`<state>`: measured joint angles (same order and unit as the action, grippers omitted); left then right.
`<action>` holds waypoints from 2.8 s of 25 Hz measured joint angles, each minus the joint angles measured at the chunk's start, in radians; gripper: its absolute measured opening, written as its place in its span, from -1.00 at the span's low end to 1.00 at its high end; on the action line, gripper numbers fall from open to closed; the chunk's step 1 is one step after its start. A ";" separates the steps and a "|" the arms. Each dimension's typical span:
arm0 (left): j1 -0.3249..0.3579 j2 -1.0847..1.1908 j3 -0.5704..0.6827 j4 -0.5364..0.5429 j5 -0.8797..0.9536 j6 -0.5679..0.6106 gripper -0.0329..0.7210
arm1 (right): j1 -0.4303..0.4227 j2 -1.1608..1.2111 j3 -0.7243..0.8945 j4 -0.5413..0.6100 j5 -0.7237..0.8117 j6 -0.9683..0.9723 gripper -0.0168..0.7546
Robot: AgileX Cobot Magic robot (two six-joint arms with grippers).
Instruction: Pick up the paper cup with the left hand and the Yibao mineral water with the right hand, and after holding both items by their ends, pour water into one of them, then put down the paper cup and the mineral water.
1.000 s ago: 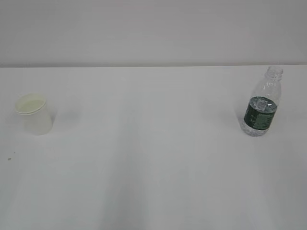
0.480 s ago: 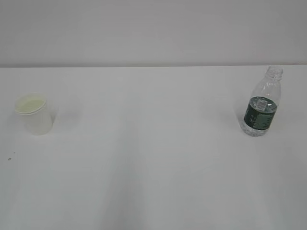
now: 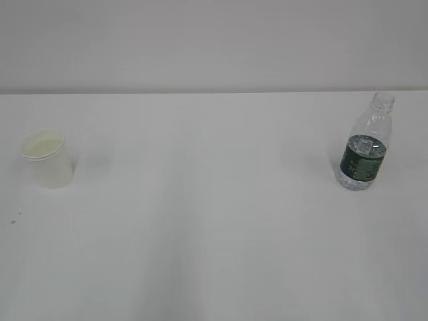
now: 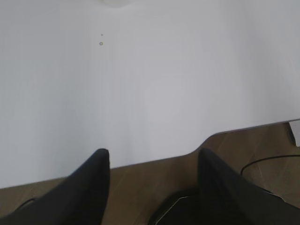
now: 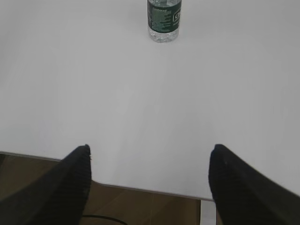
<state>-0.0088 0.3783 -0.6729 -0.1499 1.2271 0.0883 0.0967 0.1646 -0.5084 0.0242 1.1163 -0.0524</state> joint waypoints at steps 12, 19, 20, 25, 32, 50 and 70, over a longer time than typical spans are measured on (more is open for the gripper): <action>0.000 -0.093 0.139 0.000 -0.111 0.000 0.10 | 0.000 -0.061 0.001 0.000 0.009 0.000 0.57; 0.000 -0.094 0.150 0.000 -0.121 0.000 0.08 | 0.000 -0.061 0.002 0.000 0.010 0.000 0.57; 0.000 -0.094 0.150 0.000 -0.121 0.000 0.08 | 0.000 -0.061 0.002 0.000 0.010 0.000 0.57; 0.000 -0.098 0.150 0.000 -0.121 0.000 0.08 | 0.000 -0.061 0.002 0.000 0.010 0.002 0.57; 0.000 -0.219 0.150 0.000 -0.123 0.000 0.08 | 0.000 -0.118 0.002 0.000 0.012 0.002 0.57; 0.000 -0.367 0.150 0.000 -0.123 0.000 -0.04 | 0.000 -0.180 0.002 0.000 0.016 0.002 0.57; 0.000 -0.367 0.150 0.000 -0.123 0.000 0.70 | 0.000 -0.180 0.002 -0.006 0.017 0.012 0.57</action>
<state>-0.0088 0.0108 -0.5229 -0.1499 1.1037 0.0883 0.0967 -0.0157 -0.5061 0.0186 1.1334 -0.0403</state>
